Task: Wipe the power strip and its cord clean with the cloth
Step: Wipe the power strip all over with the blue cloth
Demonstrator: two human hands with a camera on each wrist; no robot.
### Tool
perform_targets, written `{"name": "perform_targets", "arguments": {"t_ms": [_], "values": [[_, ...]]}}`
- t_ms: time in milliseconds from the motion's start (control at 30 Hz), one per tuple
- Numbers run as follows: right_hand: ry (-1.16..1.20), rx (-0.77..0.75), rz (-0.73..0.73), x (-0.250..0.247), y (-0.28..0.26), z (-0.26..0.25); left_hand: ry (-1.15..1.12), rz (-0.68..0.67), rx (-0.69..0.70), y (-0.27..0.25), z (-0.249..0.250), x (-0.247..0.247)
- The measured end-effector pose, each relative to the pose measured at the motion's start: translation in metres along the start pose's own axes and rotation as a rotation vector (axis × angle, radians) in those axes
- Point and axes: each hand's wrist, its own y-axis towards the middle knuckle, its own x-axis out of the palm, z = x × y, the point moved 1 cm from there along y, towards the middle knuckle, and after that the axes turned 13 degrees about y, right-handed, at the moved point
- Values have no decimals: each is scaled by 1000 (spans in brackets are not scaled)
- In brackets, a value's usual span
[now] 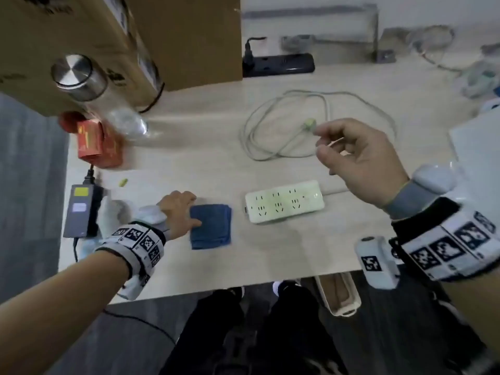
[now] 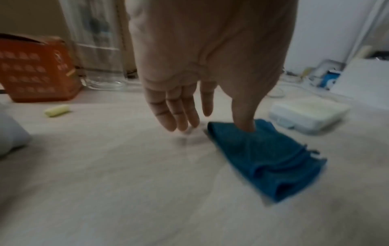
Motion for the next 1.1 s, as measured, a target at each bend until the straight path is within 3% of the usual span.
{"name": "perform_targets", "arguments": {"t_ms": [167, 300, 400, 533, 600, 667, 733, 800, 900, 967, 1100], "values": [[-49, 151, 63, 23, -19, 49, 22, 4, -4, 6, 7, 6], [-54, 283, 29, 35, -40, 80, -353, 5, 59, -13, 29, -4], [-126, 294, -66, 48, -56, 92, -565, -40, 274, -37, 71, -22], [-147, 203, -285, 56, -74, 92, -772, -130, 552, -56, 141, -43], [-31, 276, -263, 52, -78, 92, -820, -137, 599, -56, 167, -52], [-47, 323, -192, 38, -80, 102, -856, -98, 554, -51, 181, -51], [-147, 342, -136, 15, -80, 118, -767, 47, 406, -37, 176, -39], [-149, 403, -46, -9, -79, 130, -424, 191, 240, -22, 162, -21], [-82, 483, 129, -34, -70, 132, -38, 137, 96, -6, 148, 4], [-35, 491, 237, -43, -61, 129, 51, 105, 91, 3, 146, 16], [7, 396, 396, -52, -42, 117, 52, 186, 196, 16, 143, 20]]}}
